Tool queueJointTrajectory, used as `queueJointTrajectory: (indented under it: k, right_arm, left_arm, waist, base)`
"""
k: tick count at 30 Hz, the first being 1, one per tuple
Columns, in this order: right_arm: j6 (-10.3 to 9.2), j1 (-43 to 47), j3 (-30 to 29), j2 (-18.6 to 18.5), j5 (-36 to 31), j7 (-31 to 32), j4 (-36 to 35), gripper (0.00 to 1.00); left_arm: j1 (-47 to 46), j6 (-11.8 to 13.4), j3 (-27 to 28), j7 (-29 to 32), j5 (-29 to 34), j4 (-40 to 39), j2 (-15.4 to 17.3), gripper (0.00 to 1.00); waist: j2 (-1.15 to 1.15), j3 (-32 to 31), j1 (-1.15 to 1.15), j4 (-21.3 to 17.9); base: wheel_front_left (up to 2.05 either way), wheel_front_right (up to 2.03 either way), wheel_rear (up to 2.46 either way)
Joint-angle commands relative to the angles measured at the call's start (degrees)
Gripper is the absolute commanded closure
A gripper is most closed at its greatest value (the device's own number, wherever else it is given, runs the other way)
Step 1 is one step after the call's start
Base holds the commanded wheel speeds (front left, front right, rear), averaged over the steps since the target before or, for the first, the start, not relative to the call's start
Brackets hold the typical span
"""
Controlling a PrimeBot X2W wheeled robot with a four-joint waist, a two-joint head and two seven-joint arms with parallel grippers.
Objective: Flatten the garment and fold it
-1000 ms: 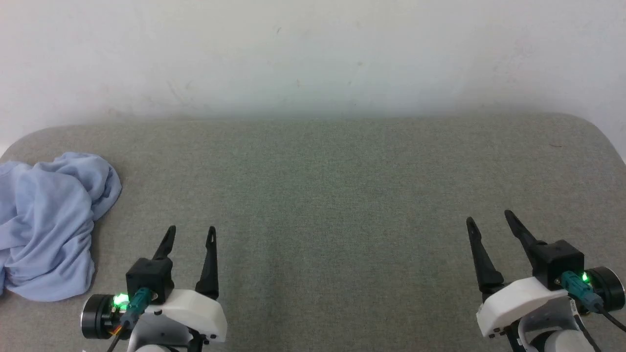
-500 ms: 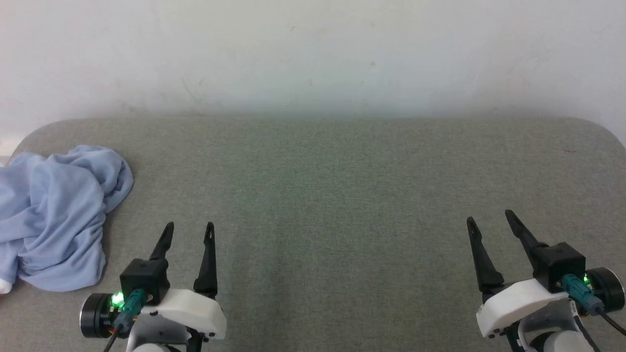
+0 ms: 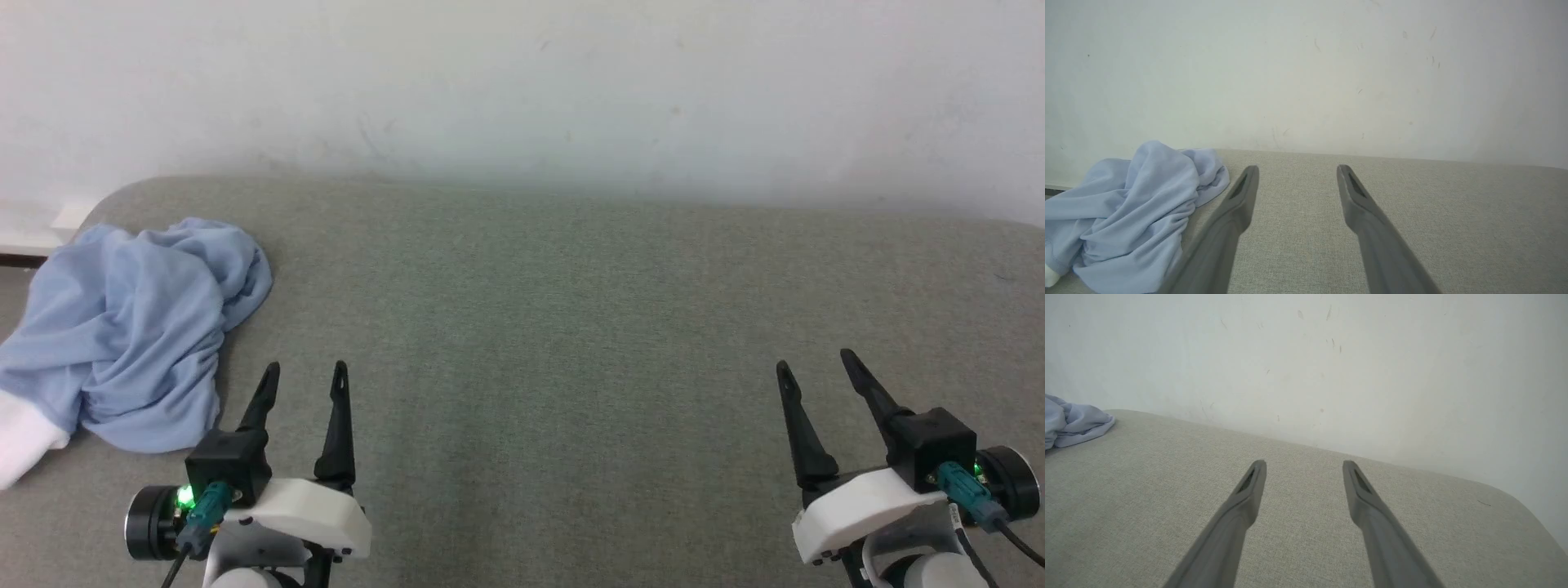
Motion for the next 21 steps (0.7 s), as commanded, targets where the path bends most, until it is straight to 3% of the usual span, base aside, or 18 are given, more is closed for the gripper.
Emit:
queueJointTrajectory:
  k: [1,21]
  right_arm:
    - [-0.02,-0.48,0.08,0.09,0.15,-0.56,0.17,0.0]
    - [-0.02,-0.46,2.56,0.12,1.44,-1.92,-1.25,0.0]
  left_arm:
    - [-0.8,-0.31,0.26,-0.59,-0.44,-0.13,-0.05,0.0]
    - [-0.62,-0.51,1.93,-2.99,-3.43,1.11,-0.07,0.0]
  waist:
    - [0.0,-0.01,0.0,0.95]
    - [0.0,0.49,0.0,8.94]
  base:
    - [0.0,0.0,0.0]
    - [0.0,0.0,0.0]
